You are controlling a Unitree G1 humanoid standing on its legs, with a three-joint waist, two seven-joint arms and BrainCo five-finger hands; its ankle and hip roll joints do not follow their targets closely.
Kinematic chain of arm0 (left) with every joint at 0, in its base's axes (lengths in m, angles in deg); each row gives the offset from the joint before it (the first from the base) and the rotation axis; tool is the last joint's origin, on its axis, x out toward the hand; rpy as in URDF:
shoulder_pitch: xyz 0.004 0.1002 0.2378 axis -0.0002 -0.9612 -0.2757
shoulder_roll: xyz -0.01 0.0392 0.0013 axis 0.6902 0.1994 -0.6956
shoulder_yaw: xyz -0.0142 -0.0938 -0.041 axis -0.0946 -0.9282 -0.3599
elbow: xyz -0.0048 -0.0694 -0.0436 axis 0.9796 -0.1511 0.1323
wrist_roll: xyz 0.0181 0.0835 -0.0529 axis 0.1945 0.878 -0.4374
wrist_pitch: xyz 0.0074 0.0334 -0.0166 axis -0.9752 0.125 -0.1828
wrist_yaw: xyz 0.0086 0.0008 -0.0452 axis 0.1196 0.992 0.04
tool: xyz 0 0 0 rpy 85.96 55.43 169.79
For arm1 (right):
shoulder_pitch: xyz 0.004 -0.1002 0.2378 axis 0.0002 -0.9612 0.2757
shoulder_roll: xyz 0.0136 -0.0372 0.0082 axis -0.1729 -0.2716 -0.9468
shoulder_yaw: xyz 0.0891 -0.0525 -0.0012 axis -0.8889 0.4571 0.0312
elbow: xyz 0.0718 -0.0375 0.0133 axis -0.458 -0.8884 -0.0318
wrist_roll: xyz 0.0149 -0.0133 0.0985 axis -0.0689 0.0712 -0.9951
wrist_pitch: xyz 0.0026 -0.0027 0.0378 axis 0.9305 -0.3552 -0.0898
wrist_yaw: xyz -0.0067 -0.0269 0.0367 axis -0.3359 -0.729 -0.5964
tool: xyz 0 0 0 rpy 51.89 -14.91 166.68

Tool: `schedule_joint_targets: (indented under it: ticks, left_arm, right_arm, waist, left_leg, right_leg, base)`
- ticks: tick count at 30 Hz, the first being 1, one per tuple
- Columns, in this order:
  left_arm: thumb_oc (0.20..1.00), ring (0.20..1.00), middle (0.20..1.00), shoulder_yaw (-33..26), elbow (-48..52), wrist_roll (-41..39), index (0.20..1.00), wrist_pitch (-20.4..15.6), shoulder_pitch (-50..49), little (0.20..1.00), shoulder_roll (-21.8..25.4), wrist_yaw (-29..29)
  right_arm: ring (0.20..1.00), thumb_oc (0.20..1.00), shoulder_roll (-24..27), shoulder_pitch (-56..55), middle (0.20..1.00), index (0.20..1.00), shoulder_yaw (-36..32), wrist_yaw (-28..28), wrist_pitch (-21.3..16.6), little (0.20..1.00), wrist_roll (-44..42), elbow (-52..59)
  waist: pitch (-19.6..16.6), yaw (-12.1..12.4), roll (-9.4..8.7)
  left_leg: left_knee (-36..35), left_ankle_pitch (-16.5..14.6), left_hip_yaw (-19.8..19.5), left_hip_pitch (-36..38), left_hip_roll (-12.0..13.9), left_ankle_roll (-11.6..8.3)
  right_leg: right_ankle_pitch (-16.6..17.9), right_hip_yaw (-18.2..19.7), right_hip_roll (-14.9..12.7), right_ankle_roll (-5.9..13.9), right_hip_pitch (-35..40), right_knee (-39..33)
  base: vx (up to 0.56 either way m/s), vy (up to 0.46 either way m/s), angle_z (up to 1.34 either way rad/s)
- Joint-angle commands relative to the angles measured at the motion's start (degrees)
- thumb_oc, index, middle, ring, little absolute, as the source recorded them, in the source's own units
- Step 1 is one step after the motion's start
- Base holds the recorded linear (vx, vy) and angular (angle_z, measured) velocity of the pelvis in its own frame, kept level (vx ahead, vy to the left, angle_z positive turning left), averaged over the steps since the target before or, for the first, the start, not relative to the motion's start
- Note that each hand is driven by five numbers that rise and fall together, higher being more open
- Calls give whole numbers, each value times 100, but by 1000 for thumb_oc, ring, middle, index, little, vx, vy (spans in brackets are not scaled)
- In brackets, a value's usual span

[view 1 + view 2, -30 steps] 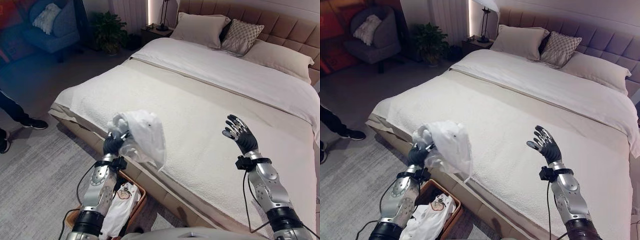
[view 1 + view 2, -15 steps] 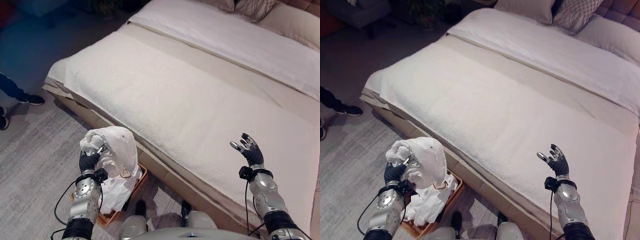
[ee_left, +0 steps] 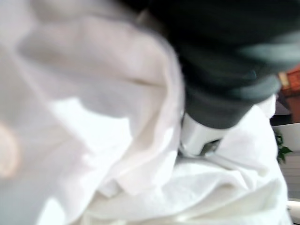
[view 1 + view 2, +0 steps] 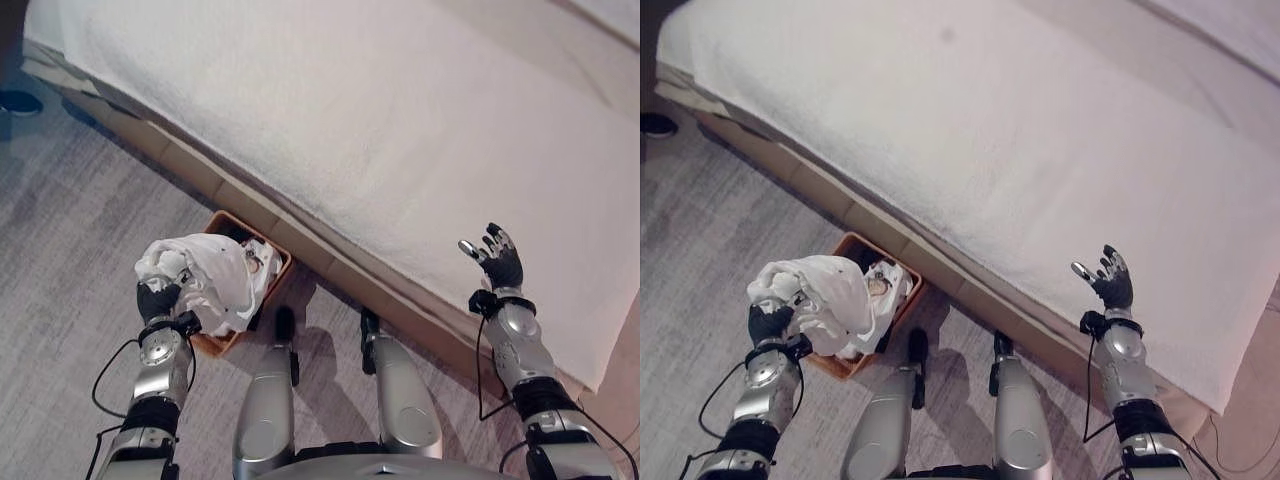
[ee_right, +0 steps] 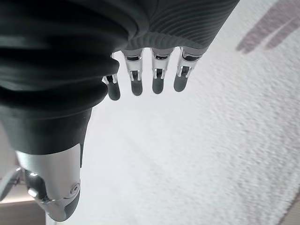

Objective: Pick up clothes into the bucket

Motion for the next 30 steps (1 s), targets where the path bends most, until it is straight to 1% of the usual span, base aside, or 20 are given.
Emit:
schedule_joint_targets:
  ticks: [1,2,6,12,13,14,15,16,18,21,22,23,25,28,30]
  left_arm:
    - [200,200,200,-29,-5,142,200,-350,13,200,351,305]
    - [200,200,200,25,-65,135,200,-343,136,200,402,380]
    - [200,200,200,42,-173,-161,200,-344,360,200,539,495]
    - [200,200,200,58,62,-369,200,-350,657,200,769,699]
    - [272,272,272,21,91,-522,272,-339,731,272,798,767]
    - [297,297,297,15,99,-526,297,-341,756,297,804,766]
    - [407,407,407,2,164,-628,407,-333,751,407,806,783]
    - [467,467,467,9,223,-677,467,-330,775,467,816,817]
    - [200,200,200,-82,339,-837,200,-312,818,200,850,936]
    - [209,209,209,-144,350,-912,209,-312,823,209,850,1033]
    - [485,485,485,-203,360,-916,485,-308,820,485,880,1108]
    - [1000,1000,1000,-228,359,-928,1000,-298,819,1000,887,1147]
    - [1000,1000,1000,-294,333,-942,1000,-279,834,1000,929,1254]
    - [1000,1000,1000,-381,389,-753,1000,-259,807,1000,960,1470]
    - [1000,1000,1000,-393,384,-731,1000,-242,797,1000,947,1492]
  right_arm:
    - [1000,1000,287,-80,1000,1000,99,361,-437,1000,126,377]
    - [1000,1000,313,0,1000,1000,130,474,-443,1000,182,321]
    - [1000,1000,307,-4,1000,1000,175,716,-501,1000,121,184]
    - [1000,1000,263,-82,1000,1000,180,928,-508,1000,59,45]
    - [1000,1000,319,-132,1000,1000,203,907,-490,1000,38,57]
    - [1000,1000,319,-108,1000,1000,190,907,-492,1000,35,65]
    - [1000,1000,357,-157,1000,1000,178,910,-492,1000,11,107]
    - [1000,1000,377,-162,1000,1000,161,943,-506,1000,-35,131]
    - [1000,1000,411,-185,1000,1000,66,1029,-533,1000,-148,252]
    - [1000,1000,420,-201,1000,1000,34,1055,-544,1000,-190,329]
    - [1000,1000,432,-206,1000,1000,9,1063,-552,1000,-221,385]
    - [1000,1000,423,-221,1000,1000,1,1071,-553,1000,-230,454]
    - [1000,1000,424,-252,1000,1000,-4,1079,-548,1000,-231,490]
    - [1000,1000,380,-295,1000,1000,-8,1070,-554,1000,-237,555]
    - [1000,1000,363,-304,1000,1000,-8,1070,-554,1000,-230,550]
  waist:
    - [-86,-11,-110]
    - [-3,-32,-109]
    - [3,-118,-104]
    - [3,-197,-131]
    - [3,-208,-156]
    - [3,-212,-156]
    - [3,-212,-153]
    - [3,-214,-161]
    - [3,-223,-187]
    - [3,-233,-204]
    - [3,-234,-213]
    - [3,-238,-224]
    - [3,-246,-243]
    - [3,-249,-265]
    - [3,-251,-266]
  left_leg:
    - [915,-467,-140,-456,-102,265]
    - [1158,-525,-152,-719,-122,282]
    - [1770,-646,-194,-1647,-151,277]
    - [2138,-632,-225,-2676,-153,228]
    - [2288,-835,-271,-2784,-147,213]
    - [2241,-648,-250,-2907,-151,224]
    - [2357,-864,-274,-2910,-146,215]
    - [2415,-874,-282,-3017,-149,216]
    - [2543,-914,-296,-3269,-159,230]
    - [2628,-945,-296,-3382,-150,239]
    - [2670,-968,-290,-3440,-140,248]
    - [2702,-979,-290,-3480,-141,255]
    - [2715,-992,-278,-3509,-123,262]
    - [2691,-998,-282,-3502,-135,271]
    - [2665,-993,-272,-3476,-133,272]
  right_leg:
    - [-83,53,-49,82,-54,297]
    - [-138,71,-49,59,-280,526]
    - [-293,112,-36,1,-1160,1136]
    - [-349,85,-79,-27,-2201,1580]
    - [-534,94,-62,0,-2311,1733]
    - [-369,68,-78,-35,-2422,1675]
    - [-567,99,-65,-2,-2442,1819]
    - [-576,94,-70,-4,-2538,1866]
    - [-603,76,-77,-8,-2802,1998]
    - [-605,88,-69,-7,-2916,2036]
    - [-605,99,-59,-2,-2976,2068]
    - [-614,109,-45,-3,-3000,2081]
    - [-623,107,-52,-6,-3033,2081]
    - [-591,111,-52,-3,-3033,2014]
    - [-575,111,-53,0,-3014,1984]
  base:
    - [-85,17,2]
    - [-95,32,0]
    - [-83,28,-1]
    - [-54,11,3]
    - [-20,8,4]
    - [73,11,5]
    - [-3,8,5]
    - [78,0,4]
    - [0,0,0]
    - [0,10,-1]
    - [10,30,-1]
    - [12,38,-1]
    - [0,0,0]
    - [0,0,0]
    - [0,0,0]
